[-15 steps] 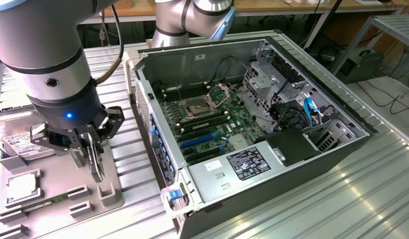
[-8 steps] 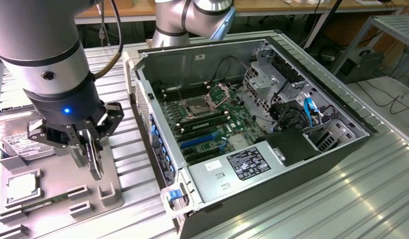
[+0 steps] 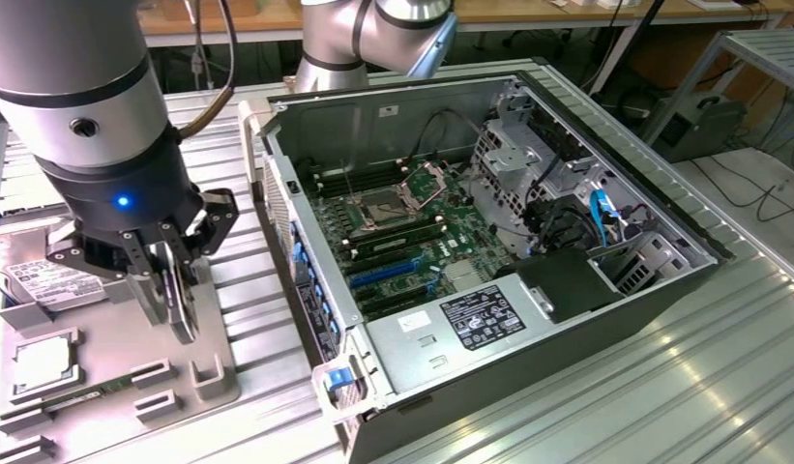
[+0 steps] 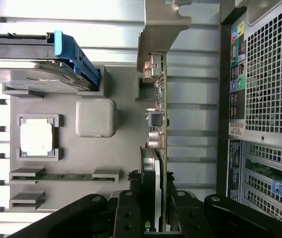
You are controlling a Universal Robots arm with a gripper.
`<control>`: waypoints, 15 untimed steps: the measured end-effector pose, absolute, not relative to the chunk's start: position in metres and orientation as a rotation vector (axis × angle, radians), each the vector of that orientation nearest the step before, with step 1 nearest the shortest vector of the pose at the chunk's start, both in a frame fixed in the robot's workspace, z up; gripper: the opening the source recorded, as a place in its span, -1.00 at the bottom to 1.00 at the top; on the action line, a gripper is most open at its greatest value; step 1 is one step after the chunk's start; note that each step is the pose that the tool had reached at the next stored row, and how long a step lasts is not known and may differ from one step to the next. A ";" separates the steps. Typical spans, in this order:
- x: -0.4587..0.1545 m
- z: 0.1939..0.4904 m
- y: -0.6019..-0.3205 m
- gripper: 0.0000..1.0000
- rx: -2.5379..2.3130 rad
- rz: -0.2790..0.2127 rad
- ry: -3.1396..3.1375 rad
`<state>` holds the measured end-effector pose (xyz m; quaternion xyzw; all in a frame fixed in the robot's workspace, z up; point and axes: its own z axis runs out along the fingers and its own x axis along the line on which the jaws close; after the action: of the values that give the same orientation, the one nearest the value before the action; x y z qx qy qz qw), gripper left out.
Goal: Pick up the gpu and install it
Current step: 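Pick up the gpu and move the gpu toward the slot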
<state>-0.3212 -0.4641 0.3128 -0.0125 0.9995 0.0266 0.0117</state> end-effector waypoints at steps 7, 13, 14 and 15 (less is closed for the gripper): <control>-0.321 0.325 -0.464 -0.44 -0.039 0.083 3.117; -0.321 0.338 -0.464 -0.44 -0.039 0.083 3.117; -0.321 0.340 -0.464 -0.44 -0.039 0.083 3.117; -0.321 0.341 -0.464 -0.44 -0.039 0.083 3.117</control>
<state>-0.3212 -0.4641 0.3413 -0.0125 0.9995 0.0266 0.0117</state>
